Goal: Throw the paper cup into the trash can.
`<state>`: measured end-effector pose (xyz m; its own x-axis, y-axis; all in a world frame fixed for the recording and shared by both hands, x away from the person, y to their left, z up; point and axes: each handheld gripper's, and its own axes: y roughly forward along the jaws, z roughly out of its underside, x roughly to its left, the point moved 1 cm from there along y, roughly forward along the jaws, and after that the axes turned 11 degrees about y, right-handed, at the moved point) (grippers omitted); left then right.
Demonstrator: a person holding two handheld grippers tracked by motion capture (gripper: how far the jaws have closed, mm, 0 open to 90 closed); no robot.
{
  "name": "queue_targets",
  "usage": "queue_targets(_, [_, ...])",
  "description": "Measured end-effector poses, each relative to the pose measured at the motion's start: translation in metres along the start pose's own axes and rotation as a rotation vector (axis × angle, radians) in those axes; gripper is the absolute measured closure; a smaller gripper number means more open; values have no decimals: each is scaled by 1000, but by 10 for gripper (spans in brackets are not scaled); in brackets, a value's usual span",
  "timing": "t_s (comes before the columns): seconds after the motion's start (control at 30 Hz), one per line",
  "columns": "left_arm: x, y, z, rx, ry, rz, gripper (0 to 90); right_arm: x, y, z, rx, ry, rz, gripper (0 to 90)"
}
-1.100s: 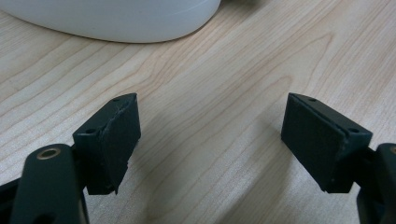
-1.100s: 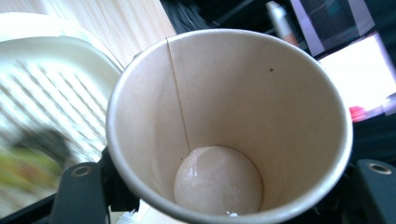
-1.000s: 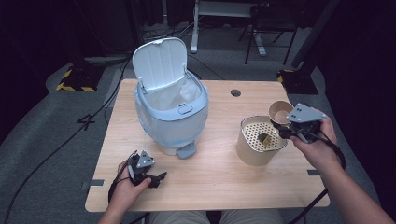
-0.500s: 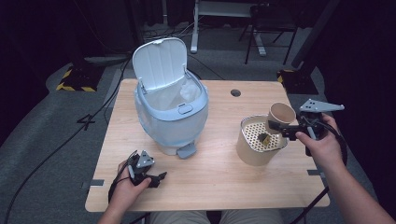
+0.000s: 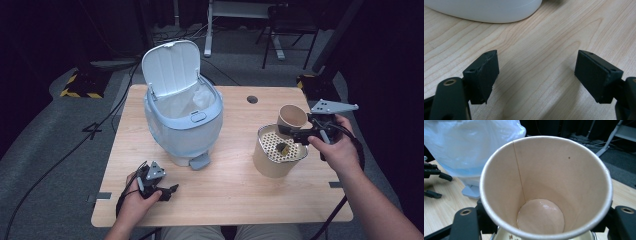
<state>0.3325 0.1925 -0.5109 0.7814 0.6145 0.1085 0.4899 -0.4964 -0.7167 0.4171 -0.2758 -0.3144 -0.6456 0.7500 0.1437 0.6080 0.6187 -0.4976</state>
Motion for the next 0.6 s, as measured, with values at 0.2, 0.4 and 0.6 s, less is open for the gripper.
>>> queue_targets(0.2, [0,0,0,-1,-5,3,209,11,9,-19,-1,-19,-10,289])
queue_targets(0.4, [0,-1,1,-2,4,5,209,25,23,-41,5,-51,-30,289])
queue_targets(0.6, [0,-1,1,-2,4,4,208,39,39,-69,5,-80,-55,289])
